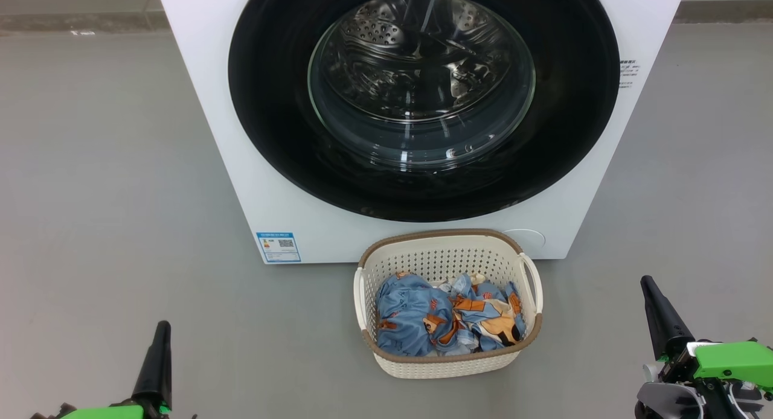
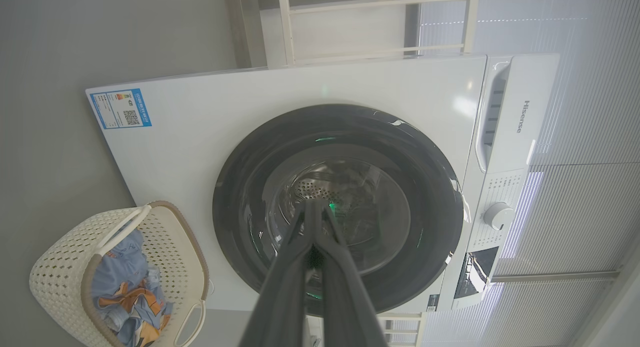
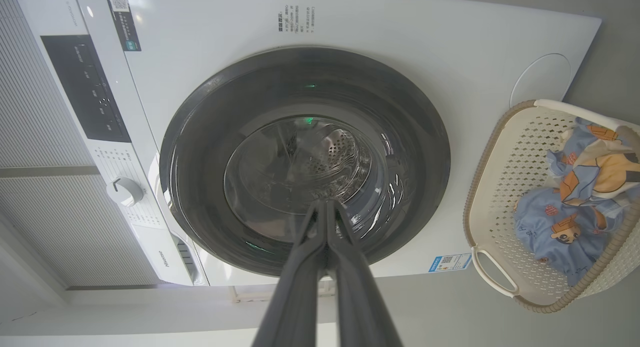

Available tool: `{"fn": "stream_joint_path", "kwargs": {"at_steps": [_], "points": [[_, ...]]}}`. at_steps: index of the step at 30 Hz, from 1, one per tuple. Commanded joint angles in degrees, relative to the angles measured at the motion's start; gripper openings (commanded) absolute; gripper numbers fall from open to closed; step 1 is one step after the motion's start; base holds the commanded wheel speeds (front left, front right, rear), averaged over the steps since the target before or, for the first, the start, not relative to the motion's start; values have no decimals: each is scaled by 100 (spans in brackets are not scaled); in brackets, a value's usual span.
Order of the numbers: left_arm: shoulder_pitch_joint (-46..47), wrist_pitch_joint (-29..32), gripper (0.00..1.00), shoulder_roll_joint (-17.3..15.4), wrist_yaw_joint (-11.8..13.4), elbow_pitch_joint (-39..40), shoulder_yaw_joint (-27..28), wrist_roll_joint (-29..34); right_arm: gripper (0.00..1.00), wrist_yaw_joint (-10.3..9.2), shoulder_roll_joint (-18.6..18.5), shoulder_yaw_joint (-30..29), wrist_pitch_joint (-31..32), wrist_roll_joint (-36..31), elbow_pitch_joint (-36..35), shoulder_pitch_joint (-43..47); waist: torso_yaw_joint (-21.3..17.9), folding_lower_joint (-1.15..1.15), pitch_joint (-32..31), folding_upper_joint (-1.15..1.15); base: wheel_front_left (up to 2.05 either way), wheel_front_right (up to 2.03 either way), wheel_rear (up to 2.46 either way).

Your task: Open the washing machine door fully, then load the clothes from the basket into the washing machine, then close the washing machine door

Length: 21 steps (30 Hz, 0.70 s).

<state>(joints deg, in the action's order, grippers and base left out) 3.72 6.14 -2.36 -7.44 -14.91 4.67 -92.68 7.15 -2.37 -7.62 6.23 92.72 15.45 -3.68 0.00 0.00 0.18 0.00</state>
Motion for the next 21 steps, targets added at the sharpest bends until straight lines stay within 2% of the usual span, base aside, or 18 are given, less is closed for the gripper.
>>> {"fn": "stream_joint_path", "kwargs": {"at_steps": [1,21], "points": [[247,38,0,-52,-4,88,188,54,0,34,-51,108,27,-57,-143,-251,0,0,0,0,0,0,0],[247,37,0,-52,-4,88,187,53,0,34,-51,109,26,-56,-143,-251,0,0,0,0,0,0,0]]}}
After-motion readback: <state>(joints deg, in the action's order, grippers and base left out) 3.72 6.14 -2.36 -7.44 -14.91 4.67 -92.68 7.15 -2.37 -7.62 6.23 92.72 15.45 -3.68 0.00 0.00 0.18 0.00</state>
